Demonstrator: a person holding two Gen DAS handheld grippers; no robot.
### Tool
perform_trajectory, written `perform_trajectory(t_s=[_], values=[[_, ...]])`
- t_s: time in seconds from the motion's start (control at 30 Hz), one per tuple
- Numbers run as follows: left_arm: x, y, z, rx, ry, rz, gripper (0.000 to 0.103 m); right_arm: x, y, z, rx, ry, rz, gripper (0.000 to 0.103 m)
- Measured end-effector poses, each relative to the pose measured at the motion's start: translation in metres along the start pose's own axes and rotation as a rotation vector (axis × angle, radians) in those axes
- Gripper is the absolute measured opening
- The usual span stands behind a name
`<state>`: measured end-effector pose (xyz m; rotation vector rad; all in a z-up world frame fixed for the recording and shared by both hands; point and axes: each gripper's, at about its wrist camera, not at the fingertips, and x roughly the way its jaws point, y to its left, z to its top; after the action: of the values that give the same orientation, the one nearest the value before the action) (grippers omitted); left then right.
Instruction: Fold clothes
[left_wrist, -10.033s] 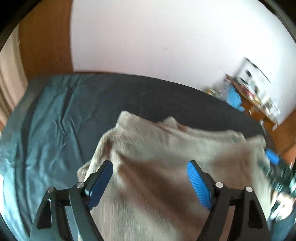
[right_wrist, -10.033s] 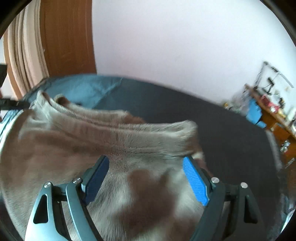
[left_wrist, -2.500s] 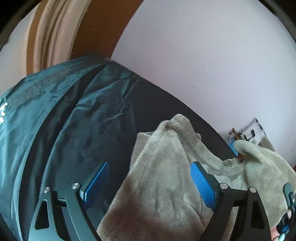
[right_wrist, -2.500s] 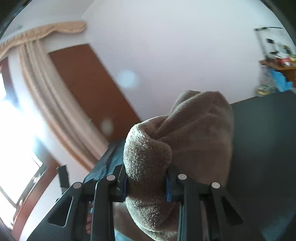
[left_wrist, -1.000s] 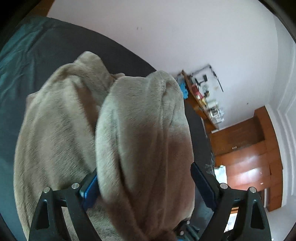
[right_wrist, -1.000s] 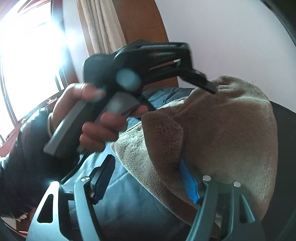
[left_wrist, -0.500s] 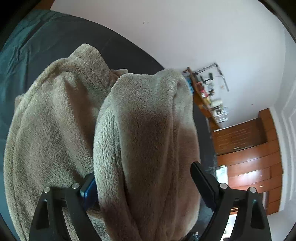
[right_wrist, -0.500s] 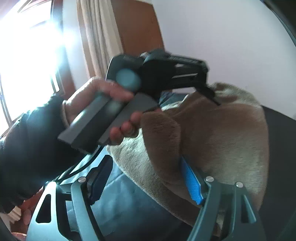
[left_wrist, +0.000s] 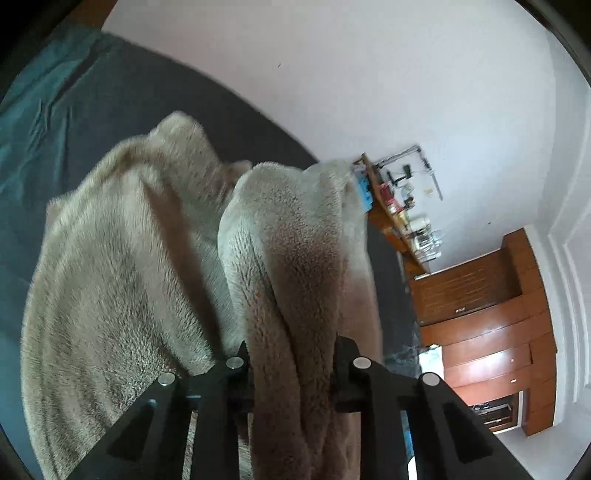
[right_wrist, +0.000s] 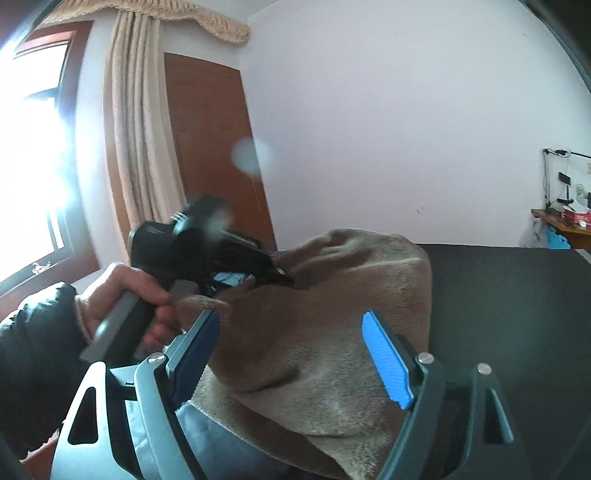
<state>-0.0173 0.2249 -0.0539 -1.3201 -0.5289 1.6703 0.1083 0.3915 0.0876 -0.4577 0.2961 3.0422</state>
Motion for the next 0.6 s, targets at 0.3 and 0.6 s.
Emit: perform_trajectory(t_s=[0.3,0.6], values=[[-0.078,0.001,0.006,0.036,-0.122,0.039,0.023,-0.006,0.003,-0.015,-0.013,0.014,0.019,0.083],[-0.051,0.077,-0.013,-0.028,-0.102,0.087,0.023,0.014,0.005,-0.028,-0.012,0.14,0.057,0.083]])
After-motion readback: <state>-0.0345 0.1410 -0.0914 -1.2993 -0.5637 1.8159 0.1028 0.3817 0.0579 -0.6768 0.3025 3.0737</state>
